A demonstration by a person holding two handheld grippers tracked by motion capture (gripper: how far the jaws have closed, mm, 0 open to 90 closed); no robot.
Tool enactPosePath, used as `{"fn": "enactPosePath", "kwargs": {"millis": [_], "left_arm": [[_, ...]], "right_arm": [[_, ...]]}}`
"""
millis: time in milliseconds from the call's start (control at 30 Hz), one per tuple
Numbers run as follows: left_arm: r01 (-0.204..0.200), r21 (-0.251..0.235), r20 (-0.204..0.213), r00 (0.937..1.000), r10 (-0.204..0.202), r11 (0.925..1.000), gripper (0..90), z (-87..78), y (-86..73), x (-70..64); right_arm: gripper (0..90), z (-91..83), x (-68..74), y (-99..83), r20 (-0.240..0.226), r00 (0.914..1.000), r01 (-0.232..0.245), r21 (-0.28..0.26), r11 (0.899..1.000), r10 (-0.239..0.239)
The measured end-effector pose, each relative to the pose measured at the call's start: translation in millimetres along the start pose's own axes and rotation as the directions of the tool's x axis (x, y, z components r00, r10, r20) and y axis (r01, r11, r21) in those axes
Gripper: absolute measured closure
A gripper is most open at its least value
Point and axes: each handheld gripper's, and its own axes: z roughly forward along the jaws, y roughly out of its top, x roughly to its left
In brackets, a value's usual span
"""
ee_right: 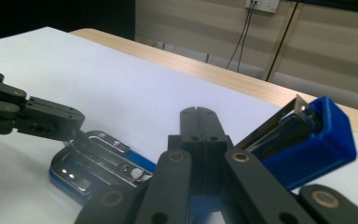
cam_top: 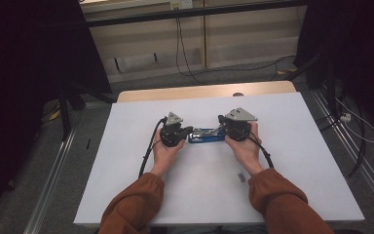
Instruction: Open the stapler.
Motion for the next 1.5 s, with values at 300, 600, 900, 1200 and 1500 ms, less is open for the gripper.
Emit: {"fn": "enactPosePath", "kwargs": {"millis": [300,600,900,1200,1500], "left_arm": [[0.001,0.001,0.001,1.0,-0.001,1.0,90.0,-0.1,0.0,0.1],[-0.002,0.0,0.003,1.0,0.002,1.0,90.0,-0.3,-0.3,0.6],[-0.005,0.0,0.002,1.0,0.005,1.0,90.0,-0.4,-0.4,0.4],[-0.002,-0.002,0.0,1.0,0.002,1.0,90.0,-0.3,-0.7,0.1],[-0.004,-0.005,-0.004,1.0,0.004,1.0,90.0,-0.3,-1.1,-0.6]], "right_arm": [[90.0,-2.4,-4.9,-4.2,0.006,1.0,-0.005,0.001,1.0,0.005],[90.0,-4.9,-14.0,-8.8,0.02,0.9998,-0.007,0.015,1.0,0.007],[90.0,-10.5,-21.8,-11.9,0.033,0.9995,0.0,0.022,1.0,-0.001],[90.0,-12.2,-27.2,-17.4,0.019,0.9998,-0.01,0.039,0.999,0.01],[90.0,-11.3,-31.4,-23.4,-0.003,0.9995,-0.03,0.056,0.998,0.03]]}}
